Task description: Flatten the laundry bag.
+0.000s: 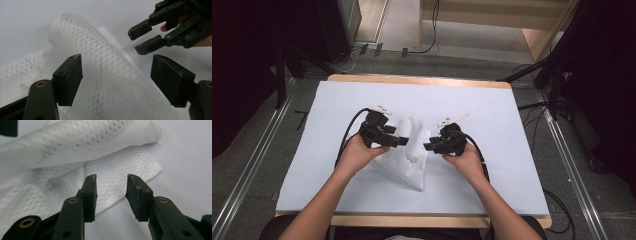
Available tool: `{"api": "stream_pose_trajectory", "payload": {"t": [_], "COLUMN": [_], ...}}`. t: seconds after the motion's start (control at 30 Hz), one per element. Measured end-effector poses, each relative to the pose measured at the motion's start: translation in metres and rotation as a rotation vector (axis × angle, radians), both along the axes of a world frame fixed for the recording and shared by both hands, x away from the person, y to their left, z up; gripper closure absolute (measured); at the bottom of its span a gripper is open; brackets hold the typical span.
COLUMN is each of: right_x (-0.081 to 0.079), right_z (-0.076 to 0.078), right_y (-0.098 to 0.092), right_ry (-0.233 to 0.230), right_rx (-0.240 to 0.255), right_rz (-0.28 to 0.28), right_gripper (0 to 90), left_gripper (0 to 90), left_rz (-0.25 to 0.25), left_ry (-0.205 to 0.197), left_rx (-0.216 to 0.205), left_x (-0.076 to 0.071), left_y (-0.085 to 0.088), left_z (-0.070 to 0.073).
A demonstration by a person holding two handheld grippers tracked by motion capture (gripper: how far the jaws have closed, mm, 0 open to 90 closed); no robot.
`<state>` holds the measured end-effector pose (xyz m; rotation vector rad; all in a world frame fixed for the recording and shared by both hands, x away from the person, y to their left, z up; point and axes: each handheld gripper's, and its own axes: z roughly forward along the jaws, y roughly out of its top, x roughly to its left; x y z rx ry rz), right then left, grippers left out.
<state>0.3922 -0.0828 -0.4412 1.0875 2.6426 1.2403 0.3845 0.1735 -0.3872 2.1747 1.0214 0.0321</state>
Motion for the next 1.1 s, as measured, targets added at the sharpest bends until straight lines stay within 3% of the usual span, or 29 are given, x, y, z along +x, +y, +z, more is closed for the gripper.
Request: {"api": "stream_pose_trajectory", "payload": {"t": [0.07, 0.13, 0.27, 0.33, 0.4, 0.43, 0.47, 0.57, 0.67, 1.1], "right_x": [0.007, 0.015, 0.028, 0.033, 0.039, 0.039, 0.041, 0.045, 0.049, 0.059], "right_z": [-0.003, -0.005, -0.010, -0.012, -0.015, -0.015, -0.015, -0.016, -0.018, -0.026], "right_y": [0.001, 0.002, 0.004, 0.004, 0.005, 0.005, 0.006, 0.007, 0.008, 0.016], "right_ry": [-0.006, 0.001, 0.003, -0.002, 0.007, 0.007, 0.000, -0.012, -0.009, -0.021], "right_rx": [-0.006, -0.013, -0.025, -0.019, -0.032, -0.032, -0.039, -0.046, -0.045, -0.078], "right_rz": [-0.012, -0.025, -0.050, -0.064, -0.068, -0.068, -0.067, -0.067, -0.073, -0.087], "right_gripper": [61.9, 61.1, 59.3, 58.2, 56.5, 56.5, 56.5, 56.4, 56.1, 54.8], "left_gripper": [23.6, 22.2, 24.3, 34.8, 58.8, 58.8, 64.4, 81.0, 87.6, 88.6], "left_rz": [0.001, 0.005, 0.010, 0.007, 0.000, -0.004, -0.009, -0.013, -0.018, -0.007], "left_ry": [0.015, 0.025, 0.057, 0.057, 0.058, 0.060, 0.064, 0.078, 0.089, 0.054], "left_rx": [0.017, 0.003, 0.068, 0.084, 0.109, 0.119, 0.120, 0.096, 0.073, -0.012], "left_x": [0.005, 0.011, 0.020, 0.021, 0.020, 0.019, 0.019, 0.019, 0.019, 0.006], "left_y": [-0.007, -0.011, -0.021, -0.021, -0.019, -0.017, -0.015, -0.007, -0.002, 0.018], "left_z": [-0.002, -0.006, -0.021, -0.027, -0.032, -0.034, -0.037, -0.043, -0.046, -0.037]}}
